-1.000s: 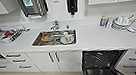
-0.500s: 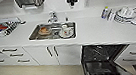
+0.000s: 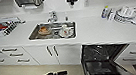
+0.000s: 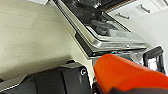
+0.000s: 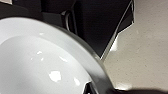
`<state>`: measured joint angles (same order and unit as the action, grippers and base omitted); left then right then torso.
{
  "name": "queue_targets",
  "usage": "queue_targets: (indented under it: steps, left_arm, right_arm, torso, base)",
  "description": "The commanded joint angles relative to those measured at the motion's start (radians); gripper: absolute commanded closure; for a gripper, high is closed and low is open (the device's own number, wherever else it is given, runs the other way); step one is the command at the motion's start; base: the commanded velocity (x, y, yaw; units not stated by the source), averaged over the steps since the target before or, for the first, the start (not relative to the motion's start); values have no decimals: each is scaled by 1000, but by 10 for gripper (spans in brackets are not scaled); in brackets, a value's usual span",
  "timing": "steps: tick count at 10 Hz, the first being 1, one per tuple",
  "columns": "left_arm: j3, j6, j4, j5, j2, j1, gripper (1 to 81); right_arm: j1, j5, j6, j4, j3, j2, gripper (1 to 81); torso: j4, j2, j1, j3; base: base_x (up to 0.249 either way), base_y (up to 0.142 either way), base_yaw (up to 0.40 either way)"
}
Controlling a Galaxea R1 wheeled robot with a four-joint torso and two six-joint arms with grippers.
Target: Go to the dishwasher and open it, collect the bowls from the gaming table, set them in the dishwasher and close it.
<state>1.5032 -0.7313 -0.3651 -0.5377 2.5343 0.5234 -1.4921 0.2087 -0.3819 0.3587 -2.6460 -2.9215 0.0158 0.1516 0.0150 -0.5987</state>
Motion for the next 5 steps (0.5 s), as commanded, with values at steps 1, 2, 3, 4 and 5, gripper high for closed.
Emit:
queue_targets:
  steps: [1, 2, 3, 4, 5]
  left_arm:
    - [9, -8, 0, -84, 15, -134, 811]
    - [23, -8, -5, -88, 25, -141, 811]
    - [31, -8, -5, -99, 34, -145, 811]
    - [34, -8, -6, -113, 43, -151, 811]
    - [38, -8, -11, -114, 52, -159, 811]
  right_arm:
    - [-9, -60, 1, 6, 9, 8, 811]
    - [-8, -60, 1, 6, 12, 8, 811]
    - [-9, -60, 0, 6, 14, 8, 811]
    - [-9, -60, 1, 6, 14, 9, 811]
    - [-8, -60, 1, 6, 14, 9, 811]
  torso:
    - [0, 0, 0, 0]
    - [0, 0, 0, 0]
    - [0, 0, 0, 0]
    - [0, 0, 0, 0]
    - [0, 0, 0, 0]
  base:
    - [0, 0, 0]
    - [0, 0, 0]
    - [0, 0, 0]
    - [0, 0, 0]
    - [0, 0, 0]
